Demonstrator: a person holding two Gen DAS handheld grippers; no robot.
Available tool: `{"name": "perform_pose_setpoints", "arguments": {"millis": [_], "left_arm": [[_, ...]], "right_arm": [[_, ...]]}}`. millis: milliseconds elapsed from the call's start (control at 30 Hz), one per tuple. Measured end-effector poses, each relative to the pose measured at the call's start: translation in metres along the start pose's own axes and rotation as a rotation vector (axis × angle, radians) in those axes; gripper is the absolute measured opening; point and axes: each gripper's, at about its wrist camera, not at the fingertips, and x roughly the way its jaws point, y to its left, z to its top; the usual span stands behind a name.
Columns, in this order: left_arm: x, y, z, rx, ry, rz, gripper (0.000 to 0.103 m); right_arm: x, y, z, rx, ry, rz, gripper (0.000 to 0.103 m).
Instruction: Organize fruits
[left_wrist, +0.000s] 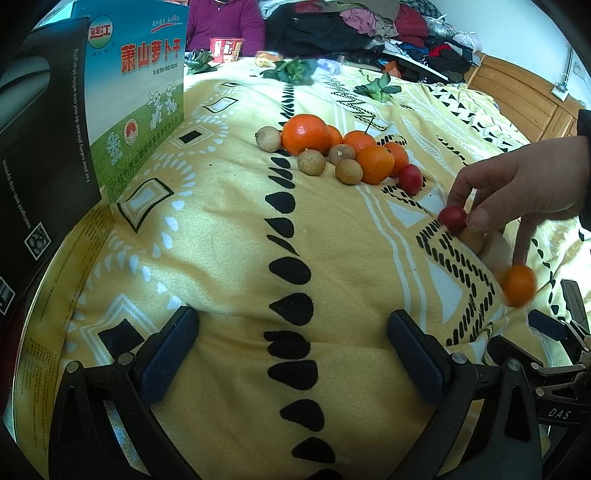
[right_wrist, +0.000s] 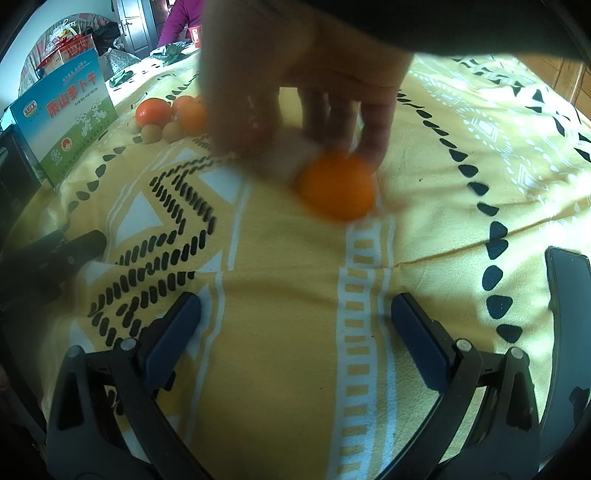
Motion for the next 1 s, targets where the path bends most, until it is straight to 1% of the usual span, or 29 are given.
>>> {"name": "perform_pose_setpoints", "arguments": {"millis": [1000], "left_arm": [[-0.0029, 0.0003, -0.0002, -0.016, -0.007, -0.019, 0.103]], "right_arm": [[-0.0004, 0.0, 0.0002, 0.0, 0.0, 0.0, 0.103]]}}
